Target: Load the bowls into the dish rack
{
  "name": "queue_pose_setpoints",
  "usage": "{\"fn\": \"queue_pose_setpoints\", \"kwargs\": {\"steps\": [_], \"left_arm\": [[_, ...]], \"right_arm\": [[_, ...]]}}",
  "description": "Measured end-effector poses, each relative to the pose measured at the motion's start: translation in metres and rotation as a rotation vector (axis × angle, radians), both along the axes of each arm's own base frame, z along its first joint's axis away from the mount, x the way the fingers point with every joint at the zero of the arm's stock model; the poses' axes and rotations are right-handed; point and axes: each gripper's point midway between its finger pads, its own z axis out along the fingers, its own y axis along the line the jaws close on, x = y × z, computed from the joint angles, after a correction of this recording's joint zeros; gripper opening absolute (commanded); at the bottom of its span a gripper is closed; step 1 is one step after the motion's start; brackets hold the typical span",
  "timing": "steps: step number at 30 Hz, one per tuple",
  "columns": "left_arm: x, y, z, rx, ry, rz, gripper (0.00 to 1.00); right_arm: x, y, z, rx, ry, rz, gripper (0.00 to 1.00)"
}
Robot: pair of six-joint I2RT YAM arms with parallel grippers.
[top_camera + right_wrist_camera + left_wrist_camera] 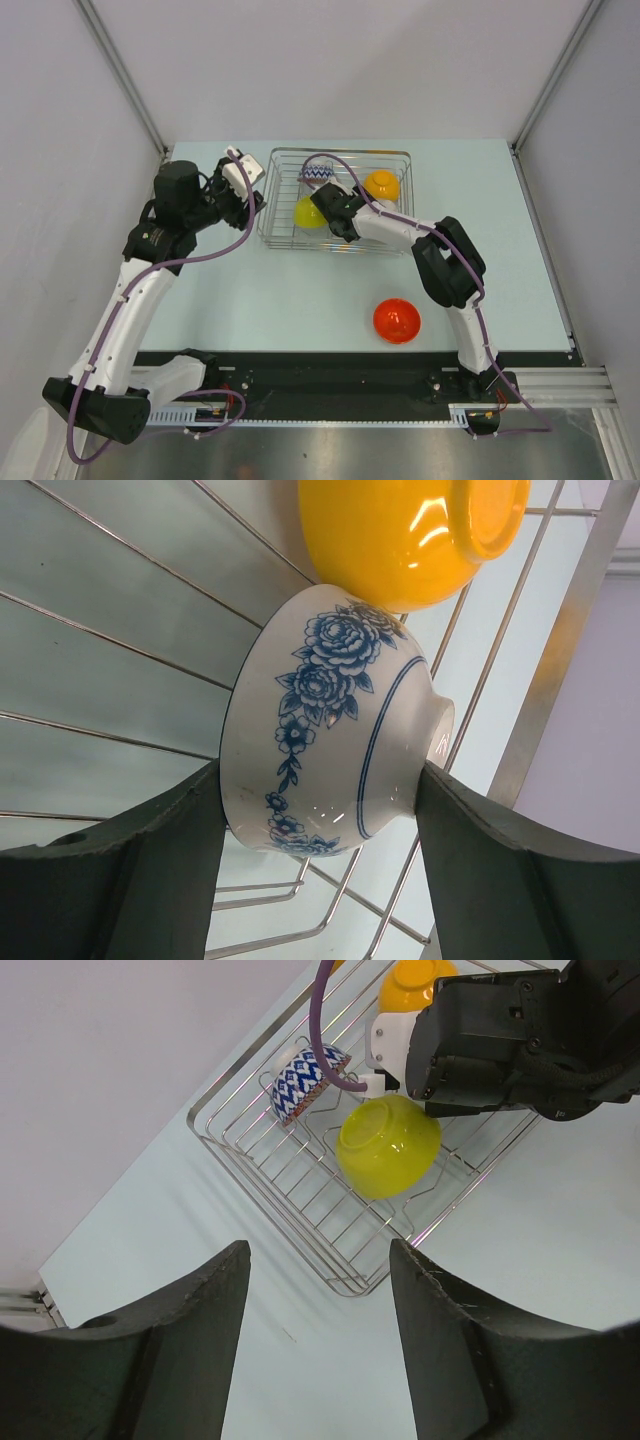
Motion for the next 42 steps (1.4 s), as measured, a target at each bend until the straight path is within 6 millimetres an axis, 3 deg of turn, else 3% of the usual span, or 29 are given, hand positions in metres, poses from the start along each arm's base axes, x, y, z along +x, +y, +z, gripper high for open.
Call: {"fn": "queue_pose_setpoints", "kwargs": {"steps": [5,7,18,28,36,42], "left_arm": [[0.000,0.000,0.000,0.001,0.000,0.000,0.64],[0.000,0.000,0.000,0.001,-0.001,-0.001,0.64],[0.000,0.001,0.004,0.004,-0.009,-0.002,0.64],[0.001,0.000,0.002,0.005,-0.003,-0.001,0.65],[0.010,-0.003,-0.003,0.009,0.021,-0.005,0.64],[0.014,-0.009,-0.008,0.008,0.048,-0.028,0.64]], "right_arm": [[-0.001,0.002,-0.002,0.011,0.010,0.006,0.86],[-0.005,0.007,-0.012,0.064,0.055,0.018,0.94],[-0.009,0.015,-0.015,0.097,0.087,0.051,0.96],[-0.012,0.029,-0.006,0.228,0.132,0.102,0.97],[-0.020,0.032,0.004,0.357,0.211,0.141,0.97],[-0.024,0.023,0.034,0.442,0.229,0.155,0.97]]}}
